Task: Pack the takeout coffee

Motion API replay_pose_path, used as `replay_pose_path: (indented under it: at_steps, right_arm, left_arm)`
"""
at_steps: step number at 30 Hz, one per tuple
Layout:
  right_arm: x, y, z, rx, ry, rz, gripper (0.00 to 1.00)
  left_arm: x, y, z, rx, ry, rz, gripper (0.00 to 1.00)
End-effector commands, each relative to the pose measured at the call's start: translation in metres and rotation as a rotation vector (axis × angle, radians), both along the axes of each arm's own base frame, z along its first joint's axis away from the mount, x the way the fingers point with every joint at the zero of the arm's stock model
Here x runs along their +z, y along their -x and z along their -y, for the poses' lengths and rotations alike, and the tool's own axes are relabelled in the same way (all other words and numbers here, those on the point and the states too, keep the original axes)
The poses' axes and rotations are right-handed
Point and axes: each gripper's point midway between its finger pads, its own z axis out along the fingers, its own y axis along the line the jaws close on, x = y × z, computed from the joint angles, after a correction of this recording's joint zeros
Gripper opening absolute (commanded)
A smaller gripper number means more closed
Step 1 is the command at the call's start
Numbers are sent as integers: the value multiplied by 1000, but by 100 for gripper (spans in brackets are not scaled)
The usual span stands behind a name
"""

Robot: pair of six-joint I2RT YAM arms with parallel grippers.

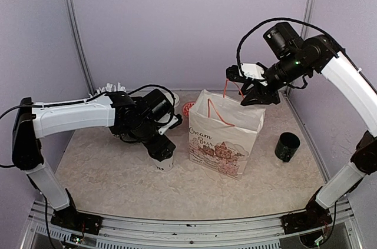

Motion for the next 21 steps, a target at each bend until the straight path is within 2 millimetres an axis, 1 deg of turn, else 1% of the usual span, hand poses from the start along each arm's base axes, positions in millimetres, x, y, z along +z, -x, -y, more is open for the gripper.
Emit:
replay_pose_path:
  at_steps: [1, 4, 9, 12, 16, 21]
  right_arm:
    - [6, 1, -1, 9, -22, -5, 33]
    - [8, 1, -1, 9, -25, -5, 34]
    - [9, 2, -1, 8, -27, -5, 34]
    - [8, 2, 0, 9, -25, -6, 35]
    - [7, 2, 0, 7, -23, -6, 35]
    - [6, 3, 1, 8, -19, -9, 35]
  left_arm:
    - [10, 9, -1, 19, 25, 16, 97]
    - [13, 12, -5, 28, 24, 9, 98]
    - [37, 7, -7, 51, 40, 48, 99]
    - [42, 7, -4, 46, 64, 40, 99]
    - [38, 7, -5, 34, 34, 4, 99]
    - [22, 9, -3, 31, 8, -77, 97]
